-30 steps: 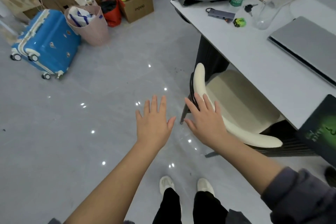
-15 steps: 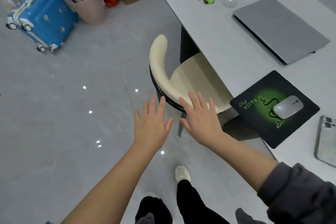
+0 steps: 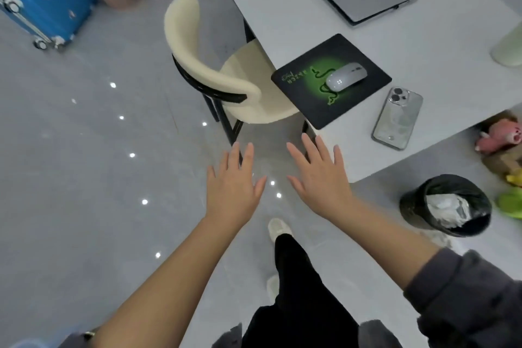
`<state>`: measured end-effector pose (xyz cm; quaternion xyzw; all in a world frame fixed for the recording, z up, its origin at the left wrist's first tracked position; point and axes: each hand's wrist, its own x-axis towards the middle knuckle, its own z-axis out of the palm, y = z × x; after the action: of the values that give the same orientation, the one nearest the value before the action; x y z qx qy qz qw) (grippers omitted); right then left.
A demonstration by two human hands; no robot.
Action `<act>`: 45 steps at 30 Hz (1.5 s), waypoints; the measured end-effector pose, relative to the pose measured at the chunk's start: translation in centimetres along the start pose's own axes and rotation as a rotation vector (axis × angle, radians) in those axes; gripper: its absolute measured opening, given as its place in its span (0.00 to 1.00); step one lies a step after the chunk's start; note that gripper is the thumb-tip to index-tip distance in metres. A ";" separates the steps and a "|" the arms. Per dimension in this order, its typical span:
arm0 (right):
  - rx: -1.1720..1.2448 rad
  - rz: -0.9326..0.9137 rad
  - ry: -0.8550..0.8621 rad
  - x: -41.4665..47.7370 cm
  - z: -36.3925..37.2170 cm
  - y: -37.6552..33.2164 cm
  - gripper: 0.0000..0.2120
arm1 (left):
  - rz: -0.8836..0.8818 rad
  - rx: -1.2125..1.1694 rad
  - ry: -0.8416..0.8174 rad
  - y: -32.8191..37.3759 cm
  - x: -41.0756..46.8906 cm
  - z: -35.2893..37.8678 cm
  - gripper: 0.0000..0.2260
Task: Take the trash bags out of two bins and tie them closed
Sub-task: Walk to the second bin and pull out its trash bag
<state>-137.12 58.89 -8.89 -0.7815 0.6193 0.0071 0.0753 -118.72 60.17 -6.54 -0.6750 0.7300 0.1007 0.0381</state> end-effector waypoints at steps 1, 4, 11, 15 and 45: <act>0.004 -0.005 -0.011 -1.7 -0.2 0.8 0.32 | 0.005 -0.004 -0.001 1.4 -1.4 0.1 0.31; -0.018 -0.036 -0.045 -5.7 -0.6 3.5 0.31 | 0.012 -0.013 0.005 5.2 -4.5 0.5 0.30; -0.024 -0.083 -0.030 -11.1 0.0 12.0 0.31 | -0.027 -0.017 0.003 15.7 -7.9 3.9 0.30; -0.004 -0.107 -0.048 -15.3 1.5 20.0 0.31 | -0.101 -0.009 0.034 22.9 -9.7 7.5 0.30; 0.044 0.299 -0.086 -13.6 45.7 64.0 0.29 | 0.111 0.009 -0.236 57.0 12.6 57.6 0.18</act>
<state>-198.55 63.62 -59.64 -0.6776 0.7250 0.0383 0.1168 -181.01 63.22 -59.77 -0.6167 0.7572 0.1781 0.1212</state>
